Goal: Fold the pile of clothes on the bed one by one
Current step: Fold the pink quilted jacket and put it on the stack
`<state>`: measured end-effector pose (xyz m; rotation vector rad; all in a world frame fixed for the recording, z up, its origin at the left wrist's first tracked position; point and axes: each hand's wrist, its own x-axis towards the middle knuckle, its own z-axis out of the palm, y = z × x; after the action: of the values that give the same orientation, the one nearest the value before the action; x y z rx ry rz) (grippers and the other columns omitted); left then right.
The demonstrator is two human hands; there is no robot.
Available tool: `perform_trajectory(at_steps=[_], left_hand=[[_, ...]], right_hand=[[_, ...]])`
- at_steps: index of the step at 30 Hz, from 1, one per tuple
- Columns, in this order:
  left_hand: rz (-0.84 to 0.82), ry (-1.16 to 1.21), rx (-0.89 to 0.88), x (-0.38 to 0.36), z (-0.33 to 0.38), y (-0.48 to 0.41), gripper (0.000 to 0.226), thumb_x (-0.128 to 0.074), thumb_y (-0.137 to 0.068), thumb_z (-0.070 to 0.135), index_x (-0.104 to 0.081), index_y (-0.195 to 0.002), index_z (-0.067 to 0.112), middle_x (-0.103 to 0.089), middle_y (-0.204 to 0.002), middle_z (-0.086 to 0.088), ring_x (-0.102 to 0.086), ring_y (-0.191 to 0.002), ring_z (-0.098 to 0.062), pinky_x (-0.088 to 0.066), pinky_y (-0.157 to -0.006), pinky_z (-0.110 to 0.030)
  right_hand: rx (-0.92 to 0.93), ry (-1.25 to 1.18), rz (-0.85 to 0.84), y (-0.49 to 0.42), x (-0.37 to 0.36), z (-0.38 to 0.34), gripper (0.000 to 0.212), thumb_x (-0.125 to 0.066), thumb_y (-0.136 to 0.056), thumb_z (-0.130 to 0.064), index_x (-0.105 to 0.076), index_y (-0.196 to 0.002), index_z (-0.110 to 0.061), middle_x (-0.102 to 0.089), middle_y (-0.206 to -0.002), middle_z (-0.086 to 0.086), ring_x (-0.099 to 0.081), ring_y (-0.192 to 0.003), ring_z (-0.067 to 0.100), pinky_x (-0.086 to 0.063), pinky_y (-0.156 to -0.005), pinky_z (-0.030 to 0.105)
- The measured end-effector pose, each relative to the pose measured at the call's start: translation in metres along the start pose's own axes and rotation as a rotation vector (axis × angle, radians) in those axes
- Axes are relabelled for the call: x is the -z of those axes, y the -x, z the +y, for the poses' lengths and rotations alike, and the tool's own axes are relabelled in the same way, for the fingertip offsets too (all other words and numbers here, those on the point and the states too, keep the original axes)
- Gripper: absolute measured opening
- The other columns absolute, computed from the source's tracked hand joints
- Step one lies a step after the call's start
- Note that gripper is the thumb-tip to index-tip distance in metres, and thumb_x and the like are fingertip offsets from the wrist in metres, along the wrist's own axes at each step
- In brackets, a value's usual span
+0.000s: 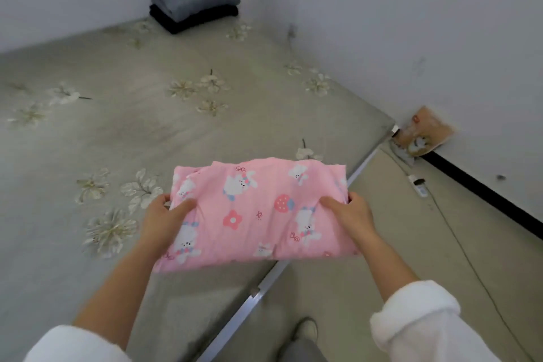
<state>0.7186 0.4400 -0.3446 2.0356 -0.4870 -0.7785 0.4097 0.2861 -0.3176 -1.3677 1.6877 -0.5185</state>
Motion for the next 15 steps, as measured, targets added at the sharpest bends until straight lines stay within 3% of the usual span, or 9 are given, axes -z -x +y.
perform_trajectory(at_steps=[3, 6, 10, 15], left_hand=[[-0.031, -0.001, -0.043, -0.066, 0.047, -0.002, 0.027, -0.073, -0.078, 0.031, -0.058, -0.098, 0.019, -0.061, -0.078, 0.006, -0.059, -0.065, -0.01, -0.039, -0.053, -0.026], [-0.069, 0.028, -0.052, -0.136, 0.086, 0.004, 0.031, -0.074, -0.078, 0.03, -0.058, -0.1, 0.015, -0.063, -0.085, -0.001, -0.062, -0.073, -0.02, -0.047, -0.065, -0.032], [-0.108, 0.07, -0.084, -0.23, 0.136, 0.015, 0.032, -0.074, -0.077, 0.03, -0.058, -0.101, 0.015, -0.064, -0.084, -0.001, -0.062, -0.068, -0.014, -0.043, -0.053, -0.026], [-0.123, 0.035, -0.103, -0.316, 0.183, 0.009, 0.034, -0.071, -0.08, 0.034, -0.055, -0.104, 0.015, -0.063, -0.09, -0.004, -0.062, -0.077, -0.024, -0.05, -0.07, -0.037]], right_hand=[[0.009, -0.031, 0.033, -0.038, 0.063, 0.01, 0.033, -0.076, -0.074, -0.035, -0.061, -0.096, -0.015, -0.065, -0.091, 0.0, -0.061, -0.078, 0.017, -0.04, -0.058, 0.028], [-0.004, -0.036, 0.059, -0.075, 0.131, 0.022, 0.038, -0.076, -0.073, -0.036, -0.063, -0.098, -0.012, -0.067, -0.095, 0.003, -0.063, -0.085, 0.023, -0.046, -0.066, 0.032], [-0.017, -0.083, 0.089, -0.129, 0.22, 0.034, 0.04, -0.078, -0.069, -0.037, -0.064, -0.097, -0.013, -0.068, -0.094, 0.003, -0.065, -0.086, 0.025, -0.054, -0.078, 0.041], [-0.015, -0.145, 0.105, -0.193, 0.284, 0.041, 0.043, -0.079, -0.067, -0.038, -0.064, -0.1, -0.015, -0.069, -0.094, 0.001, -0.067, -0.084, 0.024, -0.055, -0.078, 0.04]])
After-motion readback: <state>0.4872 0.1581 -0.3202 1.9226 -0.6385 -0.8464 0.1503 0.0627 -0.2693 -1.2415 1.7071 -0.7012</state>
